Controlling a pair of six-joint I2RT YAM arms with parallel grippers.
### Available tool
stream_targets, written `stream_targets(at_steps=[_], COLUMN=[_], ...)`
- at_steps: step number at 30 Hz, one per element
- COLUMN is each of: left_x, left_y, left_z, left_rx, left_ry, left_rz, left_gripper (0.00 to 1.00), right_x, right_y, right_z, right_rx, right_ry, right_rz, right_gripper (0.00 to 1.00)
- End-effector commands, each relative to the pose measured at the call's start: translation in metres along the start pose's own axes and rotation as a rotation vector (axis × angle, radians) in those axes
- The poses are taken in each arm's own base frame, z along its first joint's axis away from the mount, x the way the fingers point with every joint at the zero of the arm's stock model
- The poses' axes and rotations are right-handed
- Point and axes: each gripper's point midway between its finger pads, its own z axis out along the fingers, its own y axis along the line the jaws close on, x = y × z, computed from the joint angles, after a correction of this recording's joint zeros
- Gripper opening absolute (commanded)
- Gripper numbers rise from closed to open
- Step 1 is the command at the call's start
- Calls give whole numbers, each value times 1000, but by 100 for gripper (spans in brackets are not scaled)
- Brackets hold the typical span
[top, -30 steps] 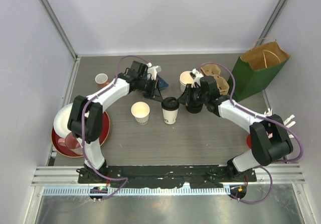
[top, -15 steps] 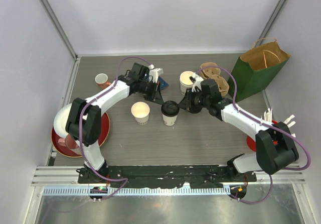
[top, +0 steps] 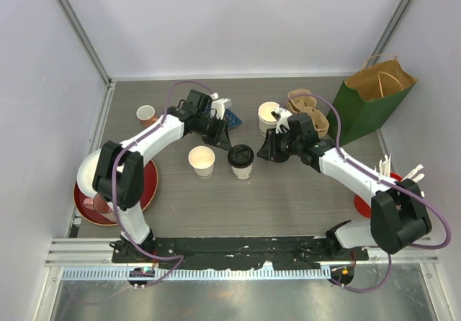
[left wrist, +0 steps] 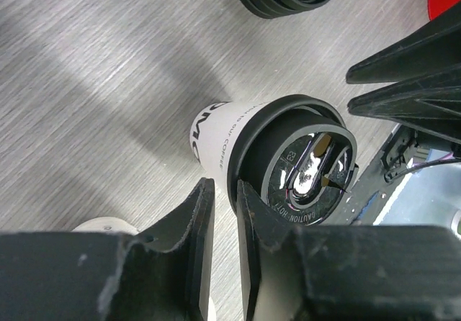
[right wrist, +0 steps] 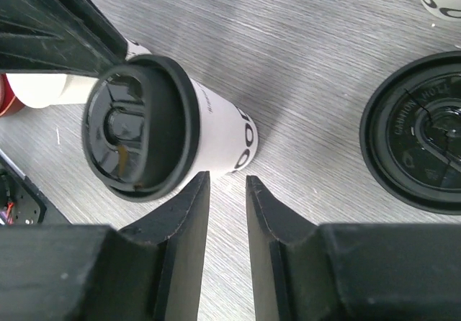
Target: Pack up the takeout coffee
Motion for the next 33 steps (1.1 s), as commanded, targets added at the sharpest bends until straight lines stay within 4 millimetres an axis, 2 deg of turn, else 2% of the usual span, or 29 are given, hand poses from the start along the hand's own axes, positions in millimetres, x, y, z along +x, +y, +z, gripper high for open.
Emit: stream_targets(at_steps=[1,5,13,16,18,19,20,24,27,29,33], left_x=[-22,-27,-29,-34,-42,-44,-46,-51,-48,-46,-45], left_y=[-3,-8,-24,-21,-14,-11,-5,15,22,25,27], left_z=[-23,-30,-34,-40,-47,-50,-54,-72,-81,-83,-85], left_rx=[-30,-17,46,36,24,7,-11,-83,-106,-120,-118], left_ry=[-67,-86,-95,-106,-128,-135,-141,-160,-162,-165,-169], left_rz=[54,74,86,70,41,28,21,2,-1,3,0], left_gripper=[23,27,31,31,32,36,38,53,58,59,59], right_x=[-23,-39,-42,-47,-54,-59,-64,-64,-62,-61,-52], right_y=[3,6,3,-13,-38,-47,-66,-106,-121,-124,-129], right_z=[-11,-16,-13,-18,-26,-29,-35,-35,-27,-21,-17], right_rx=[30,35,49,118,198,226,275,392,436,441,468], right_ry=[-55,-91,-85,-100,-119,-131,-146,-118,-83,-63,-30], right_rz=[-43,-52,-55,-17,26,45,73,109,120,133,152], right_gripper=[33,33,34,35,38,39,43,48,48,44,44])
